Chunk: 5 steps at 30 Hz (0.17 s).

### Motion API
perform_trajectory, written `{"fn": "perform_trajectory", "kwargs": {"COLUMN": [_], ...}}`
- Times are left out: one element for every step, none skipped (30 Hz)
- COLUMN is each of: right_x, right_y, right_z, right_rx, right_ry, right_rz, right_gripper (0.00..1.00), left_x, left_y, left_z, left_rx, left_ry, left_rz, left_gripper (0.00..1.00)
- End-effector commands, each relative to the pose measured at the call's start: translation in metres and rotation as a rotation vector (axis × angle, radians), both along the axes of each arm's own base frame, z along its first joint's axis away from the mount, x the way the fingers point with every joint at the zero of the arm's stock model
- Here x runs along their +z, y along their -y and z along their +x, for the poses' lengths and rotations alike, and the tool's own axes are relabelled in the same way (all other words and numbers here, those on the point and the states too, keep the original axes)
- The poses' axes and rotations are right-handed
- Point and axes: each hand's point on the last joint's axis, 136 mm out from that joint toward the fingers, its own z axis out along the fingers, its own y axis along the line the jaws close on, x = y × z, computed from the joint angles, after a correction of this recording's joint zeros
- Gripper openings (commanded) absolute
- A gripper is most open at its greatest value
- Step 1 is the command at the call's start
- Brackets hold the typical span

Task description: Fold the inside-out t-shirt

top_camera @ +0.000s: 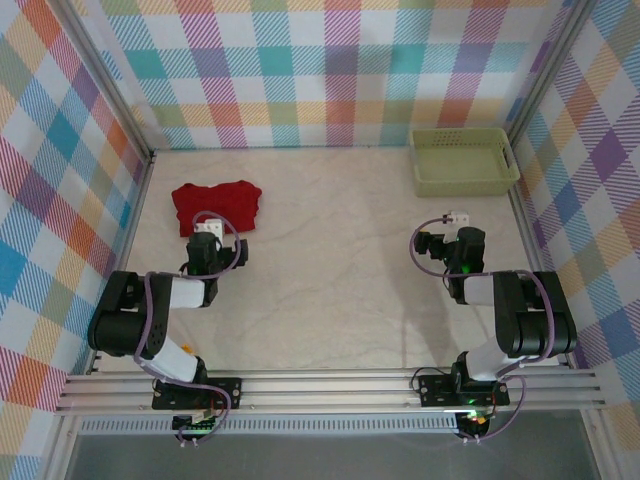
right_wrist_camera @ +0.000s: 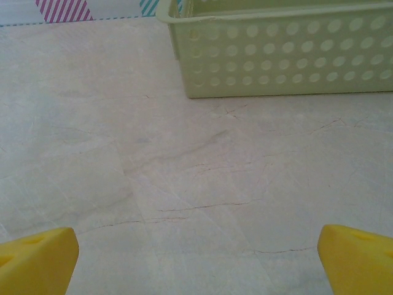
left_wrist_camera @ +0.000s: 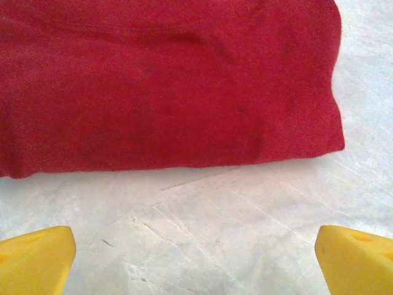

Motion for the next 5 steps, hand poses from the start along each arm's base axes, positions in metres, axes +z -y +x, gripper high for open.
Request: {"fn": "perform_trajectory", "kwargs": {"right_x": [0.0083,0.0084,0.0086,0.009,0.0091], "right_y": [-0.0038,-0.0041,-0.0037,-0.0037,-0.0038], "right_z": [0.0037,0.0037,0.0038,0.0032,0.0028], "right_rx": [0.015,0.015,0.014,0.013,0.014], "right_ry": [0.034,0.034,0.035,0.04,0.041], "right_rz": [0.018,0.017,0.018,0.018,0.017], "right_gripper": [1.0,1.0,1.0,1.0,1.0], "left_x": [0.0223,0.0221,0.022,0.0224,0.0218], "left_y": [0.0025,0.0022,0.0022,0.0022,0.0021], "left_z": [0.0117,0.0116,0.0116,0.0117,0.0113], "left_rx": [-0.012,-0.012,-0.012,-0.011,-0.012], "left_ry": [0.107,0.107,0.106,0.107,0.107], "left_rz": [-0.031,-0.031,-0.031,-0.031,-0.031], "left_gripper": [1.0,1.0,1.0,1.0,1.0]}}
